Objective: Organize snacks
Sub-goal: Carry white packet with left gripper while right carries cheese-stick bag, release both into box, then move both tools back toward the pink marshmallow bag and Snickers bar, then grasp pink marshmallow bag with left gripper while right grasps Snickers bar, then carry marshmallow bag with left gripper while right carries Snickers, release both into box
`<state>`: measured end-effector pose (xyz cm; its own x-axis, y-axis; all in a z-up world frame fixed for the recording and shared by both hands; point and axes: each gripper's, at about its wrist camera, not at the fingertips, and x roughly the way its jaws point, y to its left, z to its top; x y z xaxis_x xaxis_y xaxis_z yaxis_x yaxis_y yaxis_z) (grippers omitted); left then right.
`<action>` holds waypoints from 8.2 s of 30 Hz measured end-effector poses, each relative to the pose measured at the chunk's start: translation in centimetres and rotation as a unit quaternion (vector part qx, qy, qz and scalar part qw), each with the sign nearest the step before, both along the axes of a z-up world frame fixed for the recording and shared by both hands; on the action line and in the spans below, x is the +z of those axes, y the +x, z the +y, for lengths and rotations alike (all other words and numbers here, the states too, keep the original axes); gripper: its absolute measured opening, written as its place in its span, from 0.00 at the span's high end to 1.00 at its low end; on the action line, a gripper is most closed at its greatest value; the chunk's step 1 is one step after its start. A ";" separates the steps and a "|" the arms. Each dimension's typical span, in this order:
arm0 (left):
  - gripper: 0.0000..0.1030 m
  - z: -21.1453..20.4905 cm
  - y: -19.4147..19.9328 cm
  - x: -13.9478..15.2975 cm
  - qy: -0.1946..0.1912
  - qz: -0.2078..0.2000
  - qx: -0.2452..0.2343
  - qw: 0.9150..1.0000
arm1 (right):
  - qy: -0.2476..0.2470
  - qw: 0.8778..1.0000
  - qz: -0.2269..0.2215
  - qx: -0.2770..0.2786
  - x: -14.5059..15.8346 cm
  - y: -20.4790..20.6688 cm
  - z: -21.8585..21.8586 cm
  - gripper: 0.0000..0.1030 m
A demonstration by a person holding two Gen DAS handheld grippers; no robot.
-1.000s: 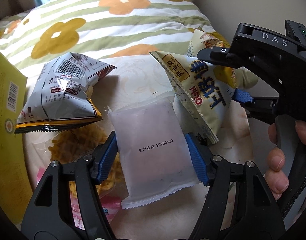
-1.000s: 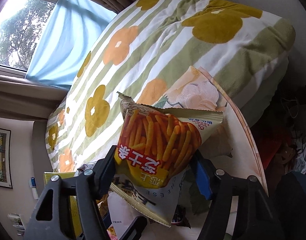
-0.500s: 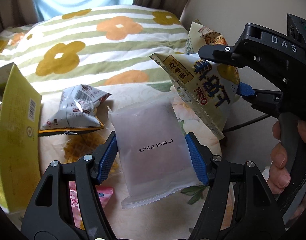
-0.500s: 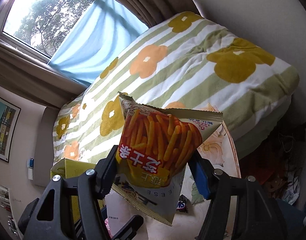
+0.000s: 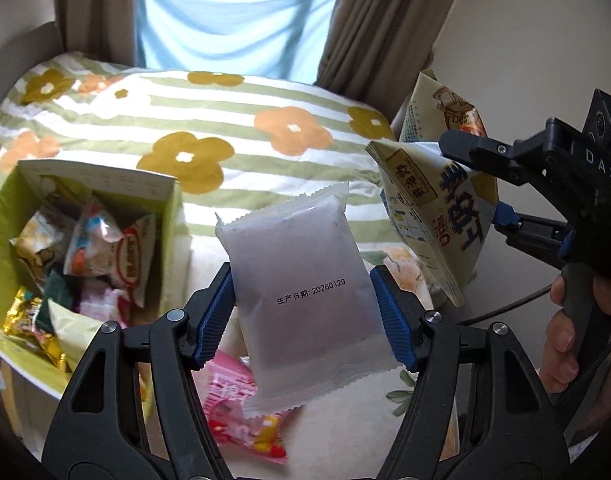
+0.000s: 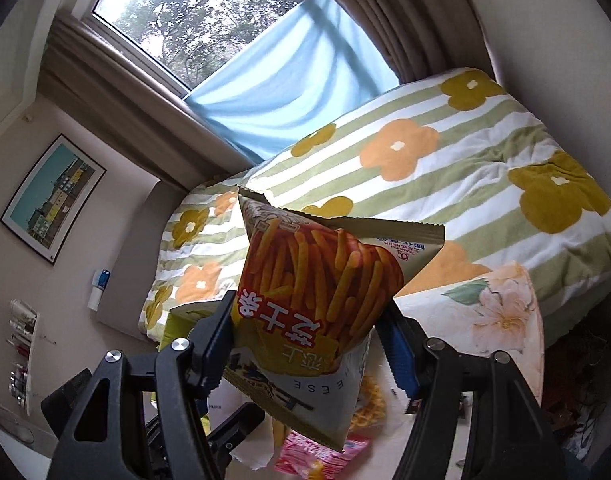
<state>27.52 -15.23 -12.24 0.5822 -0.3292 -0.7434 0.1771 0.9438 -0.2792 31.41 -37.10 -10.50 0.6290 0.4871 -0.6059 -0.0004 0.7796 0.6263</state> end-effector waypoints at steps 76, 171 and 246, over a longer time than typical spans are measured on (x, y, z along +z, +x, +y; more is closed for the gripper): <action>0.00 20.5 -1.3 -3.8 0.031 0.023 -0.066 0.997 | -0.200 0.979 0.037 0.000 -1.5 -8.5 17.9 0.03; 0.30 -3.9 -9.5 -17.3 0.262 0.065 -0.108 0.957 | -0.356 0.867 0.015 0.348 -20.9 -3.3 2.5 0.69; 0.00 29.6 1.5 -4.5 0.134 0.029 -0.002 0.991 | -0.199 0.961 -0.015 0.194 -4.7 -2.5 28.9 0.34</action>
<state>29.02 14.32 -16.75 0.5348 -0.1188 -0.8366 0.1728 0.9845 -0.0293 28.86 -8.16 -15.19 0.4671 0.4221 -0.7770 -0.3516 0.8949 0.2748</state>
